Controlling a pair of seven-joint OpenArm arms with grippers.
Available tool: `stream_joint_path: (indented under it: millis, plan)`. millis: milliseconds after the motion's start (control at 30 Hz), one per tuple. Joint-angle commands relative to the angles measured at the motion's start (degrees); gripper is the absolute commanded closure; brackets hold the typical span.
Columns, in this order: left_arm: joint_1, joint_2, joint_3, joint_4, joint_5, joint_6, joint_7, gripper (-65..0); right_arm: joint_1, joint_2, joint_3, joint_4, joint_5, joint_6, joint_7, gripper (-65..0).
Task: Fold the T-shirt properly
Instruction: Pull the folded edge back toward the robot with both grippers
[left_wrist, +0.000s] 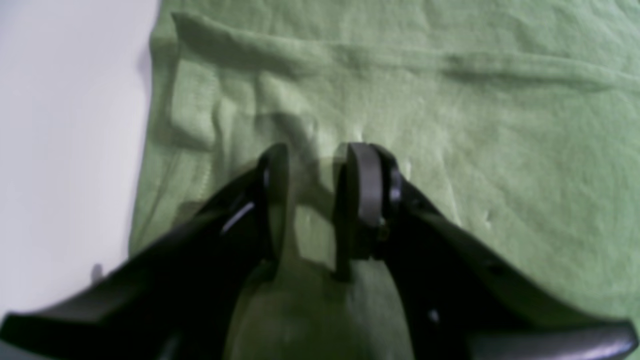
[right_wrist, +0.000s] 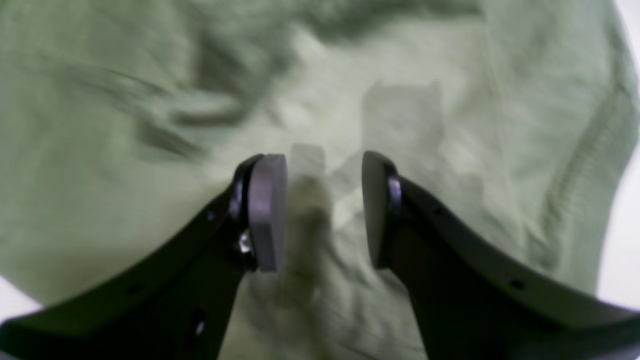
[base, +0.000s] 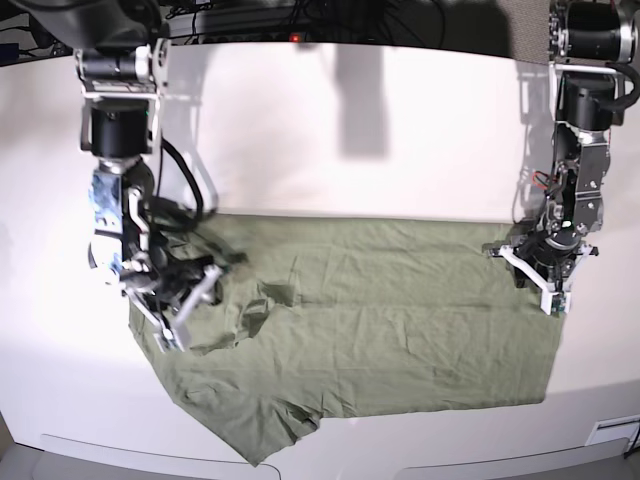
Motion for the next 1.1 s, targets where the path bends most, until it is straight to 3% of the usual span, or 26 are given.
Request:
stream_joint_path:
  millis: [0, 233, 633, 833, 1067]
  plan:
    - [-0.17, -0.66, -0.17, 0.15, 0.55, 0.39, 2.93, -18.9, 0.72, 1.05, 0.07, 1.16, 0.04, -0.20, 2.12, -25.0]
    - [0.20, -0.66, -0.17, 0.15, -1.92, 0.39, 5.68, -18.9, -4.66, 3.96, 0.07, 1.16, -2.40, -0.83, 5.42, -25.0]
    - [4.13, -1.16, -0.17, 0.15, -3.34, 0.13, 12.76, -18.9, -10.32, 4.39, 0.04, 1.18, -2.43, -0.81, 5.42, -25.0]
    - [8.22, -1.79, -0.20, 1.25, -3.34, 0.11, 11.65, -18.9, -13.33, 7.21, 0.07, 2.56, 0.17, -0.76, 5.07, -25.0]
    - [15.15, -2.43, -0.20, 10.36, -3.34, 0.13, 11.80, -18.9, -19.39, 9.07, 0.11, 8.37, 0.83, -0.79, 5.01, -25.0]
